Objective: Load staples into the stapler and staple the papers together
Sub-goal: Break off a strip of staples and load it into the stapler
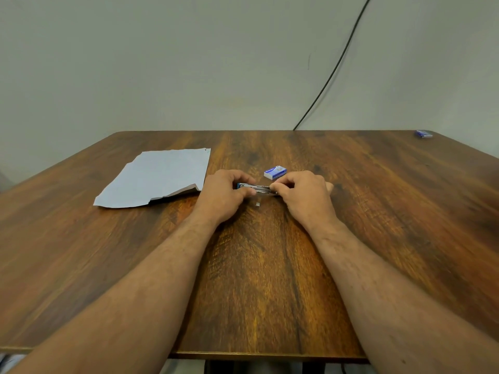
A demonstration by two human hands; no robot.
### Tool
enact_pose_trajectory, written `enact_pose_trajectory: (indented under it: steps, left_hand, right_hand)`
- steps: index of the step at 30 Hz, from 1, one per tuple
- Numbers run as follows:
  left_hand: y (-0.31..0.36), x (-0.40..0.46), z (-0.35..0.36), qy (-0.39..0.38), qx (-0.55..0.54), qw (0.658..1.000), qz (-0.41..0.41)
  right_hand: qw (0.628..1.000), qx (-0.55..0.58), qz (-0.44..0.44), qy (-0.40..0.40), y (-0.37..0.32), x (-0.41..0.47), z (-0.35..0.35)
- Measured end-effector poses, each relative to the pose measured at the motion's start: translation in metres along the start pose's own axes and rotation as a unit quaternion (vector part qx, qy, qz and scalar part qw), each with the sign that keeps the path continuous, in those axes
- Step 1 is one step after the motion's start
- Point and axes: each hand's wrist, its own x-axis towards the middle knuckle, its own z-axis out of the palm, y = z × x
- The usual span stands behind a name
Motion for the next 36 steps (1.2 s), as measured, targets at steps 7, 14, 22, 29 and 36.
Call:
enact_pose_trajectory:
  steps: [7,14,22,29,36]
  left_hand:
    - [-0.003,0.003,0.002,-0.009,0.029,1.0,-0.002]
    - [-0.007,0.007,0.004,-0.027,0.057,0.998,0.001]
    - [-0.009,0.008,0.005,-0.037,0.061,0.997,0.01]
    - [-0.012,0.009,0.007,-0.028,0.058,0.998,0.023]
    - [-0.009,0.008,0.006,-0.021,0.058,0.998,0.018]
  right_hand:
    - [0.999,-0.003,-0.036,-0.012,-0.001,-0.002,-0.001]
    - [0.998,0.062,-0.028,0.002,-0.001,-0.002,0.0]
    - [0.998,0.054,-0.017,-0.021,-0.001,-0.002,0.001]
    - [0.992,0.064,-0.096,0.056,-0.004,-0.007,-0.003]
    - [0.979,-0.073,-0.188,0.012,-0.008,-0.014,-0.001]
